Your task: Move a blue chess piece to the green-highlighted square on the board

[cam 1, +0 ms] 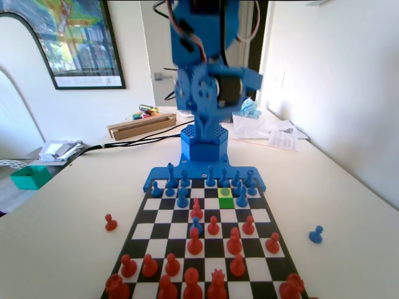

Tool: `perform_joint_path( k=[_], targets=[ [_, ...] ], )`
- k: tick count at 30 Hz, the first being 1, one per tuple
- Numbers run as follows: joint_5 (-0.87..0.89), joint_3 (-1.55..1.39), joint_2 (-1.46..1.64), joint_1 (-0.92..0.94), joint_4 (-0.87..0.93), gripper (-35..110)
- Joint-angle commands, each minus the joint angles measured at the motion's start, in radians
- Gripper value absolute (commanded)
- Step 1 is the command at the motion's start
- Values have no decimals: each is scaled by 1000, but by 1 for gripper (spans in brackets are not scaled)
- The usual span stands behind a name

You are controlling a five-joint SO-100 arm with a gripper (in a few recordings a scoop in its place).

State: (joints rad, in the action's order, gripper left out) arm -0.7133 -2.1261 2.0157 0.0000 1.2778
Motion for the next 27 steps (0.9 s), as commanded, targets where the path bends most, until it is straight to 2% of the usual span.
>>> perform_joint_path(
  k=[1,18,27],
  targets=[
    [51,-2,-55,-6,-77,1],
    [140,-321,-101,-164,-405,5],
    [143,-327,-104,-201,-417,10]
  ],
)
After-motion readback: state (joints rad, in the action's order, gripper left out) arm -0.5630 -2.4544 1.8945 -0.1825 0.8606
